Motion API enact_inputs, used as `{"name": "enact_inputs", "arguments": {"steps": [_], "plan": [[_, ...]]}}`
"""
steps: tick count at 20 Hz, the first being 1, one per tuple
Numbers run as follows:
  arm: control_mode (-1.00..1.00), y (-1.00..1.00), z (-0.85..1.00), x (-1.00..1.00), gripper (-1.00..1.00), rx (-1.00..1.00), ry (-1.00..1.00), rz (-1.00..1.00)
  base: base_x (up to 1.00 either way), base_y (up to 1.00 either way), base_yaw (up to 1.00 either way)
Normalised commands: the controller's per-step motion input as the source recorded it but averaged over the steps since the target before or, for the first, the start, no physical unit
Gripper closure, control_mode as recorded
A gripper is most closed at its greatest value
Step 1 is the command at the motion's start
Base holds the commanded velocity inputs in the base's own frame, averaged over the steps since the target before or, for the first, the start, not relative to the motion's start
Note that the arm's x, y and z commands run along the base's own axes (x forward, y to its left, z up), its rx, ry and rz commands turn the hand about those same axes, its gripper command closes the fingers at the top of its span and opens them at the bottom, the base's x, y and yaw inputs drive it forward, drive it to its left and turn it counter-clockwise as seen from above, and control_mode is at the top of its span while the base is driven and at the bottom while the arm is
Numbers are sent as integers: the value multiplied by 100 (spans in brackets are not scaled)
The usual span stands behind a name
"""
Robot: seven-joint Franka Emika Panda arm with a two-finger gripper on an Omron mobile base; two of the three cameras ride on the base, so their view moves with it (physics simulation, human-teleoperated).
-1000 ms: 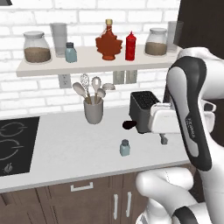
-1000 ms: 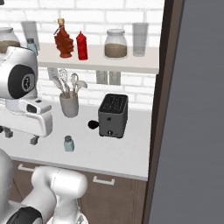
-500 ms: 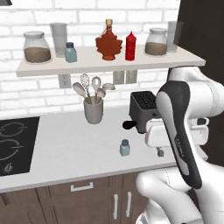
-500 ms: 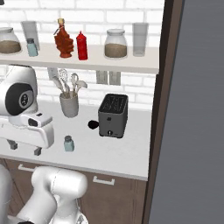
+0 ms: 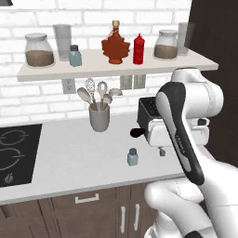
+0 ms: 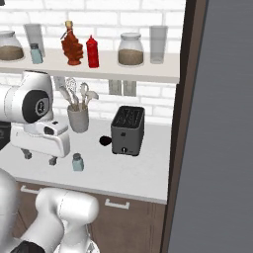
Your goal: Put the shaker and condiment bottle from the counter next to their counterparts in the cabinet.
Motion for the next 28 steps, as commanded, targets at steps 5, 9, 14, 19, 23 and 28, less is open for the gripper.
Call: {"name": "enact_inputs", "arguments": {"steps": [5,9,14,19,23,28], "plan": [[-100,7,-17,52,-100,0,1,-2,0,0,0],[-100,17,-21,0,-100,0,2,1,0,0,0],[-100,4,-38,37,-100,0,1,0,0,0,0],[-100,0,-33,72,-100,0,1,0,0,0,0],[-100,1,-45,69,-100,0,9,0,0,0,0],[-100,3,-45,13,-100,9,9,0,0,0,0]]}}
